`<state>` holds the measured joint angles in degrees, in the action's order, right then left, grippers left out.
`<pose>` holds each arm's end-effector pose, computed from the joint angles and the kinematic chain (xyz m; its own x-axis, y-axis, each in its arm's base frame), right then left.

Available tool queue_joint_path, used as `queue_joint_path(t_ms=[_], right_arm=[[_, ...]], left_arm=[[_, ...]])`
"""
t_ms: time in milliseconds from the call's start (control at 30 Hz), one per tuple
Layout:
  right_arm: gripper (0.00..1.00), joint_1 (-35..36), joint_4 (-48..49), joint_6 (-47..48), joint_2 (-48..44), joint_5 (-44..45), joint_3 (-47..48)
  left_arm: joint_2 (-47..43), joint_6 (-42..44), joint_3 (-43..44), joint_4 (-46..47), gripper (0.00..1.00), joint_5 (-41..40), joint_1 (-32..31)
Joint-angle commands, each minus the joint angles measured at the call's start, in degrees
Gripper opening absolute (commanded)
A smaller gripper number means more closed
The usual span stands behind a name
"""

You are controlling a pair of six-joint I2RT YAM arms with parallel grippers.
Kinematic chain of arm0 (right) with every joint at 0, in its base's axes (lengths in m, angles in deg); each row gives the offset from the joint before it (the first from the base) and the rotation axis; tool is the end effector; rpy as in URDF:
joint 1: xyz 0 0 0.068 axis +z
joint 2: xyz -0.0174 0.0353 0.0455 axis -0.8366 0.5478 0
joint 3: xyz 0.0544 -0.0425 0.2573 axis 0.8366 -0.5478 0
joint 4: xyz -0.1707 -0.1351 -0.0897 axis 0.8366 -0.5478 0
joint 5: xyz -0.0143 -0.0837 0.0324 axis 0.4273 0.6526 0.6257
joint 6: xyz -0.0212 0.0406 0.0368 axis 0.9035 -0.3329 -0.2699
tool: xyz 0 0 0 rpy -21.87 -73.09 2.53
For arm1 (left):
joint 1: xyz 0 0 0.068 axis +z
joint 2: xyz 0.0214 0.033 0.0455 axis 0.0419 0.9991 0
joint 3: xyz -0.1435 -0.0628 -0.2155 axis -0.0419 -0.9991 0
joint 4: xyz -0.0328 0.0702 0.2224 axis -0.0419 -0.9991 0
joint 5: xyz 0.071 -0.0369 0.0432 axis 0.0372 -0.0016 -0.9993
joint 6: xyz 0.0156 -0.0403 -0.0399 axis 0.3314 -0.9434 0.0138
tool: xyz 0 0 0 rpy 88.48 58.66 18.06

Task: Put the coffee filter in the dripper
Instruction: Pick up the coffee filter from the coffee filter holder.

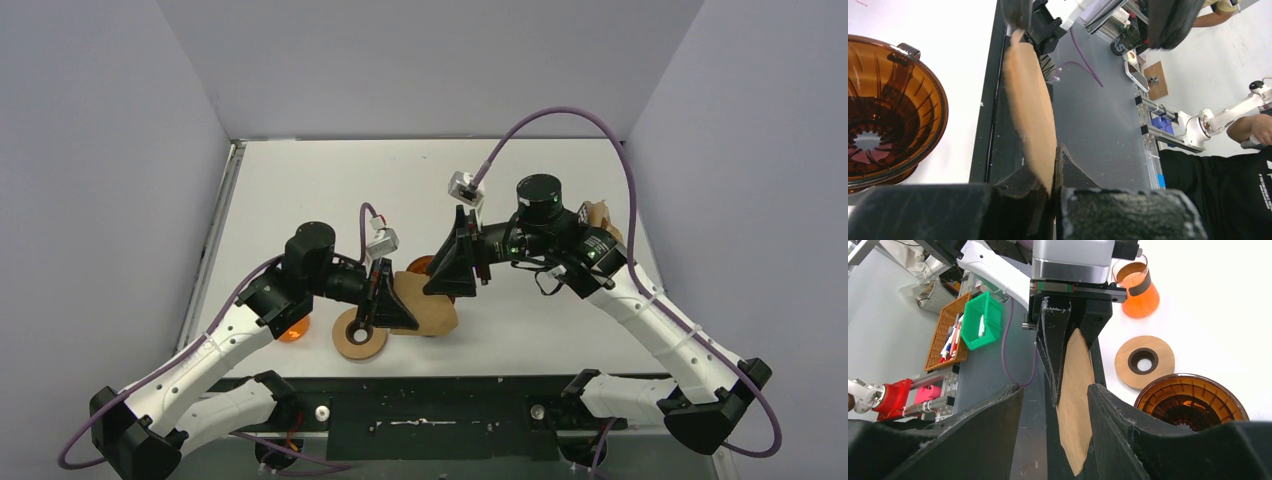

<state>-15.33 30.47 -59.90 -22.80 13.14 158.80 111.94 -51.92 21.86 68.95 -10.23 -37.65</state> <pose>0.1345 0.1663 0.4119 -0.5133 -0.2402 -0.8239 -0.8425 -0.0418 0.5371 0.1194 -0.1477 0.3285 -0.5965 0.2358 -0.7672 0.7860 -0.0214 -0.6178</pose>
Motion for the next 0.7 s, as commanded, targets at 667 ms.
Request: queue_joint_path(t_ms=[667], right_arm=[[0.57,3.6,1.2,1.1,-3.2,10.2,3.8]], left_arm=[[-2.0,-2.7,-0.8,6.0,0.00,3.4,-0.7]])
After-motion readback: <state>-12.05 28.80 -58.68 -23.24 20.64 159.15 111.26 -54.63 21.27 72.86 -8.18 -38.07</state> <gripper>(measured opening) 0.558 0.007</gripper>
